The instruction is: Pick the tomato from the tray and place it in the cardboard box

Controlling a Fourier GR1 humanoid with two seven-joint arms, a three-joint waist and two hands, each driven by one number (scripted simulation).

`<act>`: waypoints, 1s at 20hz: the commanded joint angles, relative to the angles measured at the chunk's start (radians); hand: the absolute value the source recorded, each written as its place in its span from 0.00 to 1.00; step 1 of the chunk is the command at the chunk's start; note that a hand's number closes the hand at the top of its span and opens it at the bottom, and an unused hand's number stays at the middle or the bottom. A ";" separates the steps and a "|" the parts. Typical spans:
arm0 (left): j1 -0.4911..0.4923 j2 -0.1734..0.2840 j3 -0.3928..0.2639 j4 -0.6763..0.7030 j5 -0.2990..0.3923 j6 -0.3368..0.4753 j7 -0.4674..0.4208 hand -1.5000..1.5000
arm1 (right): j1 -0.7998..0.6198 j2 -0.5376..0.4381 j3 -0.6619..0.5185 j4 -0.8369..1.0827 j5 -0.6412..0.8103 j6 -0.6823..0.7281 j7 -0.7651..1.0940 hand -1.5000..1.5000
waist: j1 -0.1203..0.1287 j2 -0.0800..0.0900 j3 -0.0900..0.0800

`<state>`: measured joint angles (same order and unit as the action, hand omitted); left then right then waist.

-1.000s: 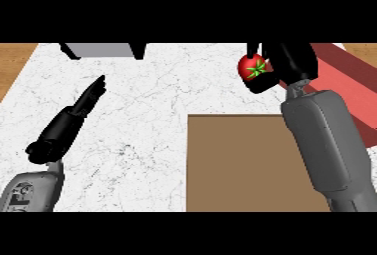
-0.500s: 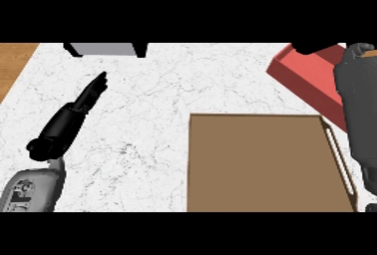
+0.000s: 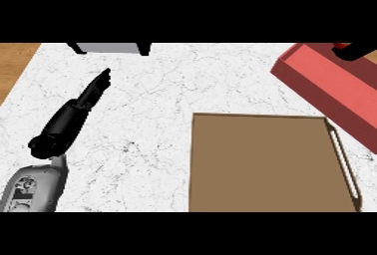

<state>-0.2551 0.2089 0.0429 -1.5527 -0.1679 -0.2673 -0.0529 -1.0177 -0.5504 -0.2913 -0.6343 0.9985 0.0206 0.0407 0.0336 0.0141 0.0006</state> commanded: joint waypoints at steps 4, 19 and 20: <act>-0.026 -0.017 -0.017 -0.001 -0.012 0.007 0.019 0.50 | -0.043 -0.147 -0.009 0.247 0.004 0.180 -0.129 1.00 | 0.006 0.003 0.001; -0.018 -0.001 0.002 0.035 0.007 -0.022 -0.036 0.50 | -0.045 -0.234 -0.084 0.407 -0.070 0.278 -0.493 0.00 | 0.013 0.009 0.004; -0.024 -0.007 0.007 0.043 -0.007 0.001 -0.030 0.50 | -0.051 -0.192 -0.143 0.398 -0.130 0.237 -0.492 0.00 | 0.001 0.004 0.004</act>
<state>-0.2685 0.2085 0.0469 -1.5201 -0.1681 -0.2801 -0.0892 -1.0607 -0.7562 -0.3308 -0.2345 0.9736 0.2961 -0.3685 0.0491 0.0222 0.0041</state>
